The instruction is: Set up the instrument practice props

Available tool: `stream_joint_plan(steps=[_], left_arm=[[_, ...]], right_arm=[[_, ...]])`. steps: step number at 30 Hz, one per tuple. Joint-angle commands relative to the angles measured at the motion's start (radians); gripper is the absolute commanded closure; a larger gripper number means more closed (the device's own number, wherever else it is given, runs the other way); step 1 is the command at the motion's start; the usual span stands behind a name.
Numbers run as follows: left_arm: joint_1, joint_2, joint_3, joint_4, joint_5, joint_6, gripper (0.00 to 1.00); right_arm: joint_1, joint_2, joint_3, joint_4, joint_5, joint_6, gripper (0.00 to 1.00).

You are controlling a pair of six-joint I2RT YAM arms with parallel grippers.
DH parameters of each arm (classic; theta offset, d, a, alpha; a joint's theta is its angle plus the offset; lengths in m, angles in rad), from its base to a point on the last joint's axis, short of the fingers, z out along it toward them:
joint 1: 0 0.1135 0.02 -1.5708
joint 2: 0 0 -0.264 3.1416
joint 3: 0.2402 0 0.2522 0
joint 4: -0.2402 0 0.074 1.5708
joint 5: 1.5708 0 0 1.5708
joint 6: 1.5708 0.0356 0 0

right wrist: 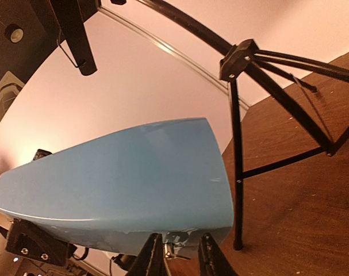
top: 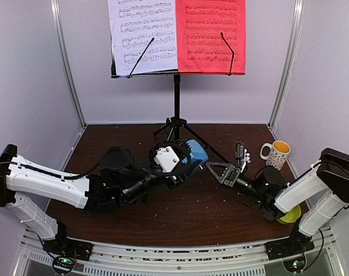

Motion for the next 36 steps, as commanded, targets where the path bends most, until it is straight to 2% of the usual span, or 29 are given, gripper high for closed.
stream_joint_plan(steps=[1,5,9,13,16,22,26,29,33,36], left_arm=[[0.028,0.031,0.136,-0.053,-0.046,-0.101,0.98],[0.09,0.056,0.164,-0.128,0.033,-0.254,0.98],[0.157,0.089,0.15,-0.118,0.162,-0.385,0.98],[0.205,0.156,0.144,-0.084,0.254,-0.498,0.98],[0.211,0.205,0.147,-0.06,0.289,-0.523,0.98],[0.214,0.301,0.188,-0.095,0.347,-0.54,0.97],[0.214,0.339,0.233,-0.188,0.372,-0.53,0.94],[0.214,0.367,0.274,-0.267,0.381,-0.524,0.86],[0.214,0.369,0.286,-0.305,0.409,-0.52,0.59],[0.215,0.352,0.284,-0.315,0.439,-0.514,0.45]], right_arm=[[-0.019,-0.065,-0.042,-0.12,0.026,-0.122,0.73],[-0.02,-0.148,-0.063,-0.28,-0.006,-0.205,0.59],[-0.019,-0.253,-0.1,-0.431,0.055,-0.277,0.48],[-0.019,-0.383,-0.053,-0.693,0.11,-0.416,0.35],[-0.021,-0.435,-0.008,-0.838,0.153,-0.482,0.28],[-0.025,-0.447,0.044,-0.899,0.169,-0.517,0.24],[-0.027,-0.429,0.073,-0.899,0.157,-0.508,0.2],[-0.027,-0.415,0.094,-0.901,0.151,-0.505,0.19],[-0.029,-0.408,0.112,-0.913,0.139,-0.501,0.11],[-0.029,-0.413,0.118,-0.917,0.14,-0.494,0.09]])
